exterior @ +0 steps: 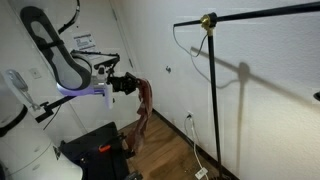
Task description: Pick the cloth and hang it on the rope on the lamp stand
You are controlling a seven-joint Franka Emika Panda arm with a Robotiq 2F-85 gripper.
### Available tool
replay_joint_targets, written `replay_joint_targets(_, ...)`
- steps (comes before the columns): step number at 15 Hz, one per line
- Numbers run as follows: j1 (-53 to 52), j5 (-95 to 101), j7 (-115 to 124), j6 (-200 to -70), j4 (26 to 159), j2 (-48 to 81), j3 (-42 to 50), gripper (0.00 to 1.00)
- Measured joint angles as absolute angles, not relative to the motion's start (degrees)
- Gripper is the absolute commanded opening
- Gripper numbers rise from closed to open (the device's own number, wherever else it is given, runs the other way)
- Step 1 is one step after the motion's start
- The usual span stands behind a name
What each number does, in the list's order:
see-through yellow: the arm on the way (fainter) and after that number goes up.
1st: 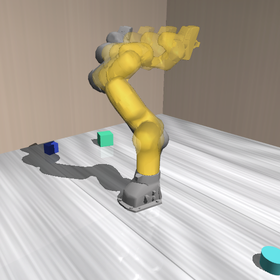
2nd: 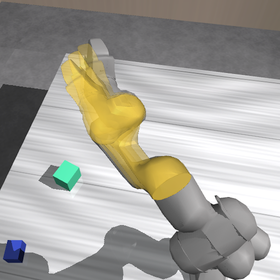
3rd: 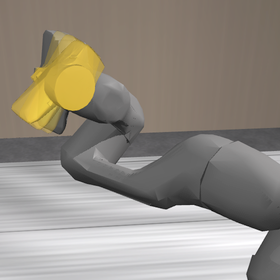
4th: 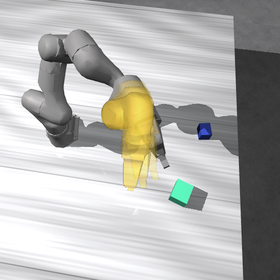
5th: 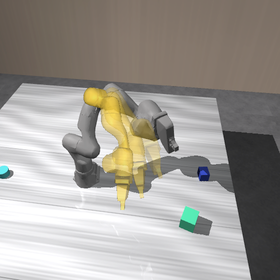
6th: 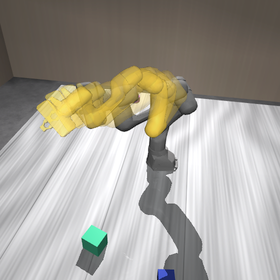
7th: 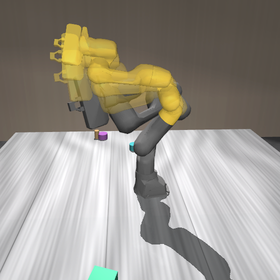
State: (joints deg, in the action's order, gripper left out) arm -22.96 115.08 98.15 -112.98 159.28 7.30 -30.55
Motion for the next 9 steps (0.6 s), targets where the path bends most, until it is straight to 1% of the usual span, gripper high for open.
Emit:
replay_joint_targets(1,-23.0,114.3,99.1,-113.0,158.9,5.4,-30.4,0.01)
replay_joint_targets(2,-23.0,113.6,99.9,-113.0,158.5,3.7,-30.1,0.04)
replay_joint_targets(7,-23.2,113.5,100.0,-113.2,158.5,4.1,-29.9,0.04)
replay_joint_targets(8,-23.2,113.5,100.0,-113.2,158.5,4.2,-29.9,0.01)
replay_joint_targets(9,-23.2,113.5,100.0,-113.2,158.5,4.3,-29.9,0.01)
